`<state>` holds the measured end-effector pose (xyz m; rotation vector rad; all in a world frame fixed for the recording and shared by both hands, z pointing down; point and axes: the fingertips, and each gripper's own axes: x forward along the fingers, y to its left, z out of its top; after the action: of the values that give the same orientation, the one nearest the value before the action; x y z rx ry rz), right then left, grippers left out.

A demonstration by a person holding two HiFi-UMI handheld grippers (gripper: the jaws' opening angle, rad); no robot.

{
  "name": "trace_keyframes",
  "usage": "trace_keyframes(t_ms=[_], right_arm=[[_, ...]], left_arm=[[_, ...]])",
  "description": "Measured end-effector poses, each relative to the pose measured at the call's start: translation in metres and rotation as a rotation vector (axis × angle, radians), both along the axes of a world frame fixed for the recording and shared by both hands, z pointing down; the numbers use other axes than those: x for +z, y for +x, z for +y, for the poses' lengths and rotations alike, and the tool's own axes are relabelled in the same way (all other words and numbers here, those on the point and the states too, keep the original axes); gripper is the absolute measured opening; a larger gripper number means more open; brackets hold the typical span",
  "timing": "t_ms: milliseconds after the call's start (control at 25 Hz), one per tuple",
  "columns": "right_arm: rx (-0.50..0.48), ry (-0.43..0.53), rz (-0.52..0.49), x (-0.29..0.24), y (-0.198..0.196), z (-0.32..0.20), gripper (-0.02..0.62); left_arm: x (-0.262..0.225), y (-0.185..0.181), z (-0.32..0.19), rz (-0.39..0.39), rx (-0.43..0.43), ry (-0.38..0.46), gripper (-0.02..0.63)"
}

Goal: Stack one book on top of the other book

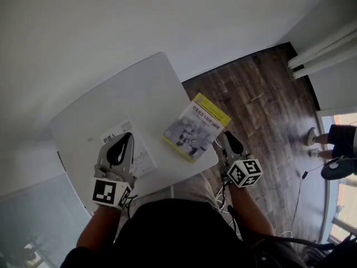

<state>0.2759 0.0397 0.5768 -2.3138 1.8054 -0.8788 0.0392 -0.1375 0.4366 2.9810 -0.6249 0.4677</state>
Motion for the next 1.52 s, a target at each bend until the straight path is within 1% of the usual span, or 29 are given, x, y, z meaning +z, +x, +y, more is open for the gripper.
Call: trace_keyframes(t_ms=[240, 440, 600, 680, 840, 1040, 1120, 1200, 1360, 1480, 1520], right_arm=[[0.001, -0.028, -0.03, 0.022, 0.011, 0.002, 0.076], [0.018, -0.041, -0.068, 0.041, 0.021, 0.004, 0.103], [0.033, -0.033, -0.137, 0.054, 0.027, 0.002, 0.163], [0.033, -0.029, -0.163, 0.061, 0.028, 0.0, 0.183], [0.055, -0.014, -0.218, 0.077, 0.031, -0.001, 0.203], [0.079, -0.022, -0.262, 0.095, 0.035, 0.002, 0.235], [0.077, -0.024, -0.285, 0.102, 0.036, 0.001, 0.259], [0.077, -0.03, -0.311, 0.109, 0.036, 0.002, 0.297], [0.07, -0.051, -0.34, 0.122, 0.036, 0.001, 0.361], [0.057, -0.052, -0.36, 0.128, 0.033, -0.002, 0.37], [0.058, -0.051, -0.369, 0.129, 0.033, -0.003, 0.37]], left_arm=[[0.006, 0.026, 0.007, 0.006, 0.016, -0.024, 0.005], [0.018, 0.04, 0.013, -0.016, 0.04, -0.045, 0.006], [0.023, 0.049, 0.013, -0.05, 0.054, -0.055, 0.006], [0.022, 0.056, 0.014, -0.057, 0.054, -0.067, 0.006], [0.025, 0.062, 0.017, -0.082, 0.084, -0.053, 0.006], [0.032, 0.066, 0.018, -0.113, 0.099, -0.065, 0.006], [0.035, 0.066, 0.02, -0.129, 0.104, -0.07, 0.006], [0.037, 0.066, 0.022, -0.145, 0.11, -0.077, 0.006], [0.041, 0.07, 0.023, -0.15, 0.102, -0.113, 0.006], [0.036, 0.081, 0.027, -0.124, 0.073, -0.171, 0.006], [0.037, 0.082, 0.028, -0.127, 0.076, -0.176, 0.006]])
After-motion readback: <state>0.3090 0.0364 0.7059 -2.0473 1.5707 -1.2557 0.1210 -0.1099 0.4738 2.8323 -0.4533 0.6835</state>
